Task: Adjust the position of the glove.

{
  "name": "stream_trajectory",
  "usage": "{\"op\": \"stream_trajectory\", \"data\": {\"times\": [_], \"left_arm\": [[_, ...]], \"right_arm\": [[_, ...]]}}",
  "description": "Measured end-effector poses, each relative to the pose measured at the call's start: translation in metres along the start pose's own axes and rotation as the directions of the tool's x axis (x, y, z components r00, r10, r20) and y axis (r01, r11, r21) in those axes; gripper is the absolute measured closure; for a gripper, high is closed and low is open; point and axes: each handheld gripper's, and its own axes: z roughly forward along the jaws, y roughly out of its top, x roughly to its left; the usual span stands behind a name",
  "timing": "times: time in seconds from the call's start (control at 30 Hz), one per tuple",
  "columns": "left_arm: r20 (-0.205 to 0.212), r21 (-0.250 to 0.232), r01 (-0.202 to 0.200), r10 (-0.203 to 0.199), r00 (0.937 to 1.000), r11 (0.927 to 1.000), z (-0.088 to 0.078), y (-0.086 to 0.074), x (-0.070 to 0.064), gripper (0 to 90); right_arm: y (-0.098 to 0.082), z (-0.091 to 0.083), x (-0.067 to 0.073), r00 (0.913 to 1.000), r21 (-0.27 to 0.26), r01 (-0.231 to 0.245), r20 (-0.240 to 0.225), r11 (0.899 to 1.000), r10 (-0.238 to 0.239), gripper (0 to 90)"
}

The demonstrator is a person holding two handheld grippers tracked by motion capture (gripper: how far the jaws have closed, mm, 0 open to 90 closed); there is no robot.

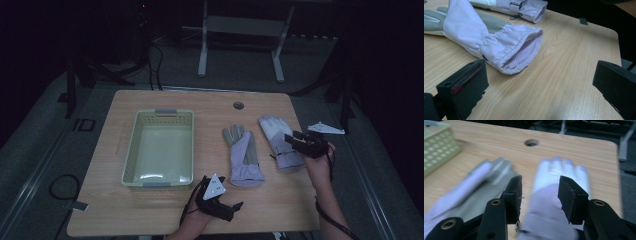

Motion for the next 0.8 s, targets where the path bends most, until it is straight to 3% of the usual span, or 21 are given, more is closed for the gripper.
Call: {"op": "stream_trajectory", "data": {"times": [0.2, 0.47, 0.63, 0.8], "left_arm": [[0.001, 0.001, 0.002, -0.002, 1.0000, 1.0000, 0.000, 0.000, 0.000, 0.1], [0.002, 0.000, 0.004, -0.004, 1.0000, 1.0000, 0.000, 0.000, 0.000, 0.1], [0.003, 0.001, -0.001, 0.001, 1.0000, 1.0000, 0.000, 0.000, 0.000, 0.1], [0.004, 0.002, 0.000, 0.000, 1.0000, 1.0000, 0.000, 0.000, 0.000, 0.1]], "right_arm": [[-0.009, 0.018, -0.026, 0.9993, 0.055, -0.038, 0.000, 0.998, 0.039, 51.3], [-0.019, 0.046, -0.036, 0.9992, 0.097, -0.006, -0.039, 0.995, 0.010, 50.6], [-0.028, 0.065, -0.040, 0.9997, 0.186, 0.002, -0.023, 0.982, 0.003, 50.8], [-0.033, 0.069, -0.044, 0.9983, 0.203, -0.027, -0.044, 0.979, 0.037, 59.6]]}}
